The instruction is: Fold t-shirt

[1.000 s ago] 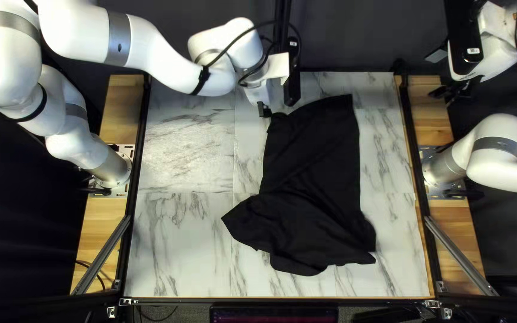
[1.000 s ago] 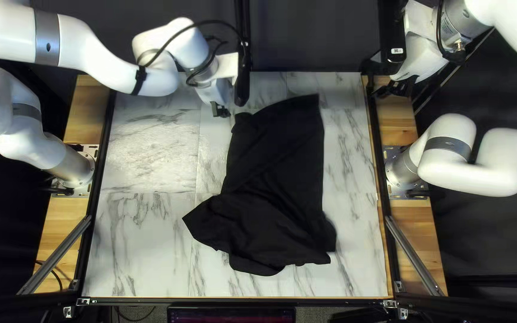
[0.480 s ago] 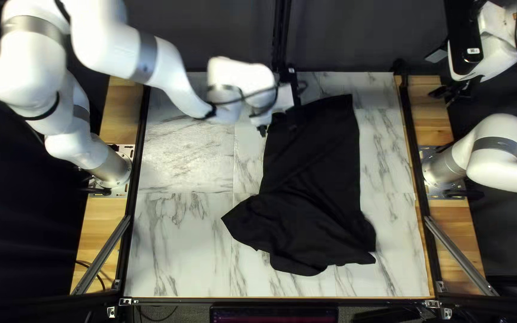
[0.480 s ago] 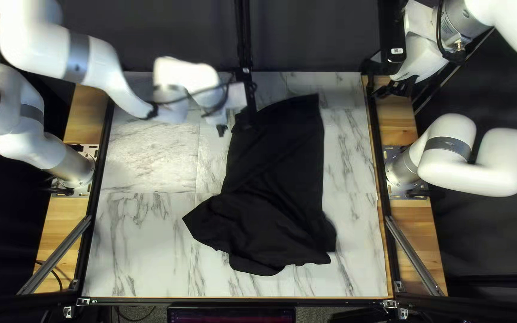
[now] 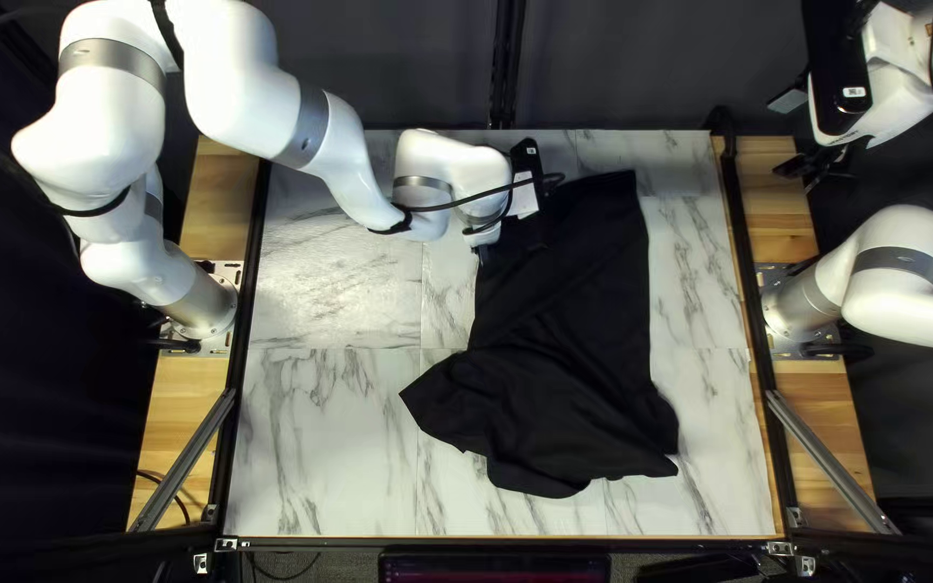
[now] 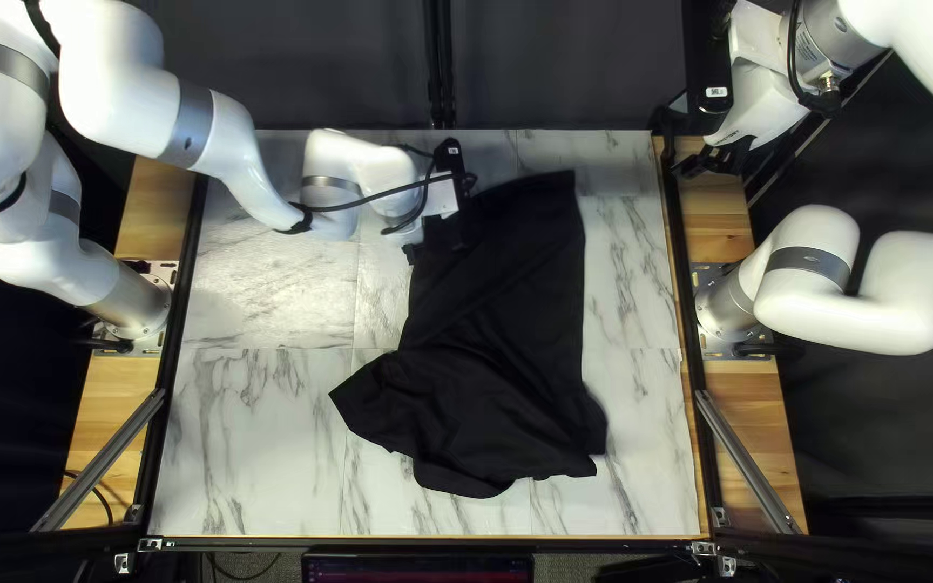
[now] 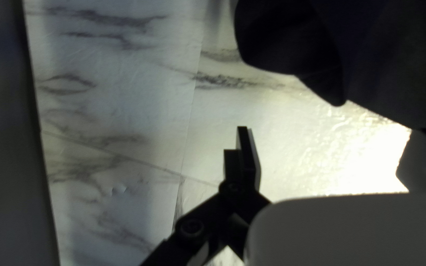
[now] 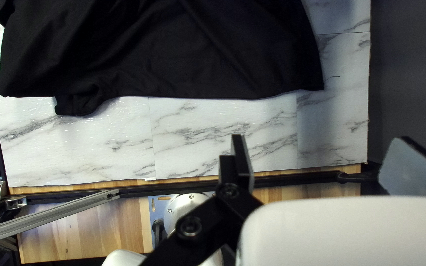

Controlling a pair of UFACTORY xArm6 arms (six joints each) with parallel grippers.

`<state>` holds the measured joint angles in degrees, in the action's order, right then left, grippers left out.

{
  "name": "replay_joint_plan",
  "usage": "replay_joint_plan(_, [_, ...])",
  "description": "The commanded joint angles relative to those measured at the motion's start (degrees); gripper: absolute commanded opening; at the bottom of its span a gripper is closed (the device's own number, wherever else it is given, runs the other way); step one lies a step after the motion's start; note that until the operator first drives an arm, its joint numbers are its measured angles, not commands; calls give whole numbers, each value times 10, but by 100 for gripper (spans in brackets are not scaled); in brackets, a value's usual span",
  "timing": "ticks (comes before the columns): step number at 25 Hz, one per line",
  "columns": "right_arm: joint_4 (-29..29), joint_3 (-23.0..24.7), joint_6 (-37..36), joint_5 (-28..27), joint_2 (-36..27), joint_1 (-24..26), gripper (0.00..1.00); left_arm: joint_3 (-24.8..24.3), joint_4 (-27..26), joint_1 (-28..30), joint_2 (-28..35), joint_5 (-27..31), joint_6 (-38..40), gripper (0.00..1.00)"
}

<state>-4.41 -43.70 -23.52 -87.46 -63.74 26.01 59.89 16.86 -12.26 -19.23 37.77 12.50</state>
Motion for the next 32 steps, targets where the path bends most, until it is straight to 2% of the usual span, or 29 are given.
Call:
replay_joint_plan(1, [0,0,0,0,0,0,100,17,-17,-4,-20,-3,-19,17])
replay_joint_plan(2, [0,0,0,0,0,0,100,19,-19,-4,-22,-2,-21,2])
replay_joint_plan(3, [0,0,0,0,0,0,100,22,-23,-5,-23,0,-24,0])
replay_joint_plan(8, [0,0,0,0,0,0,100,23,-24,-7,-18,9,-26,0])
replay_joint_plan(12, [0,0,0,0,0,0,100,8,-16,-7,19,29,-21,1])
replay_joint_plan(15, [0,0,0,0,0,0,100,3,-4,-2,60,65,-15,1])
replay_joint_plan(23, [0,0,0,0,0,0,100,26,22,32,177,213,-10,5])
replay_joint_plan(28, [0,0,0,0,0,0,100,70,28,48,203,302,-13,7])
replay_joint_plan(32, [0,0,0,0,0,0,100,87,35,43,201,326,-20,13])
